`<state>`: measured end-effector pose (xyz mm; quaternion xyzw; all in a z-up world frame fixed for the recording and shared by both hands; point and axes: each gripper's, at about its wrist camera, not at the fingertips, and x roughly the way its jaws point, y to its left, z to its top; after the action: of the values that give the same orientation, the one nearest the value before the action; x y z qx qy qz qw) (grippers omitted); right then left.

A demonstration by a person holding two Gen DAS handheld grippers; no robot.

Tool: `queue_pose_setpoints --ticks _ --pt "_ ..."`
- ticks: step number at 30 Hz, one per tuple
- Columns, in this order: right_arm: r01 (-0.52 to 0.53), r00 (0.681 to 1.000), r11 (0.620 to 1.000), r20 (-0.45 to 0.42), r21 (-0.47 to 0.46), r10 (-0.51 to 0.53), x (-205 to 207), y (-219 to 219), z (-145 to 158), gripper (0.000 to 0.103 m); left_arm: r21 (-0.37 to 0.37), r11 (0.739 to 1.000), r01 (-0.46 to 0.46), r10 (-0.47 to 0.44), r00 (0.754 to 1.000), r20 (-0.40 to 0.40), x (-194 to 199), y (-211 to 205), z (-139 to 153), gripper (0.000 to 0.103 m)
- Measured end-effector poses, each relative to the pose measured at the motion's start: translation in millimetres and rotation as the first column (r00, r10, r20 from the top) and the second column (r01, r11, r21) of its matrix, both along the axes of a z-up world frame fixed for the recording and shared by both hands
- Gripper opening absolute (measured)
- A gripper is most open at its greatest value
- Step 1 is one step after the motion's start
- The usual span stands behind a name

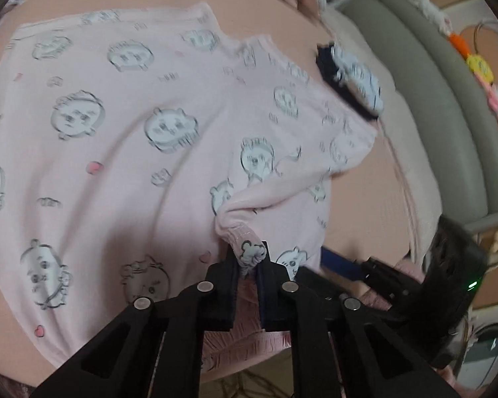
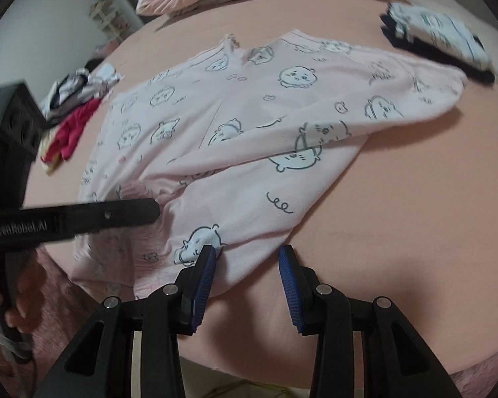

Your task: Fold clothes

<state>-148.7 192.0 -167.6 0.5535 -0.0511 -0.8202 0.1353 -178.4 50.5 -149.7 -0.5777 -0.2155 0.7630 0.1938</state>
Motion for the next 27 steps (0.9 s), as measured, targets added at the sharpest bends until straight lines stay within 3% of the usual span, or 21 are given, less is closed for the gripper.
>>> queue_pose_setpoints --ticks 3,9,13,16,18,20,22,27 --pt "-0.002 1.0 1.0 -0.016 0.012 0.002 0 -1 1 0.039 0.014 0.998 -0.057 0.058 0.997 -0.056 8 -18 14 0.007" --pt "-0.019 0.992 0.997 -0.125 -0.08 0.009 -1 -10 27 0.039 0.012 0.984 -0.179 0.179 0.973 -0.144 37 -55 42 0.007" --pt "-0.136 0.98 0.989 -0.154 -0.063 0.125 -5 -49 33 0.039 -0.038 0.961 -0.274 0.265 0.951 -0.158 64 -80 40 0.007" --pt "-0.21 0.97 0.978 -0.126 0.002 0.209 -7 -81 19 0.039 -0.045 0.946 -0.32 0.314 0.943 -0.112 79 -97 24 0.007" --pt "-0.218 0.974 0.975 -0.056 0.043 0.22 -10 -87 1 0.039 -0.042 0.942 -0.332 0.327 0.94 -0.096 87 -99 17 0.007" --pt "-0.216 0.974 0.975 -0.056 0.049 0.219 -6 -81 -5 0.039 -0.039 0.939 -0.342 0.339 0.937 -0.081 95 -101 10 0.007" --pt "-0.192 0.98 0.98 -0.044 0.054 0.194 -6 -67 -5 0.041 -0.072 0.937 -0.343 0.337 0.938 -0.082 100 -99 5 0.007" --pt "-0.08 0.996 0.997 -0.052 -0.014 0.079 -3 -35 5 0.043 -0.074 0.936 -0.345 0.342 0.938 -0.05 105 -94 -5 0.007"
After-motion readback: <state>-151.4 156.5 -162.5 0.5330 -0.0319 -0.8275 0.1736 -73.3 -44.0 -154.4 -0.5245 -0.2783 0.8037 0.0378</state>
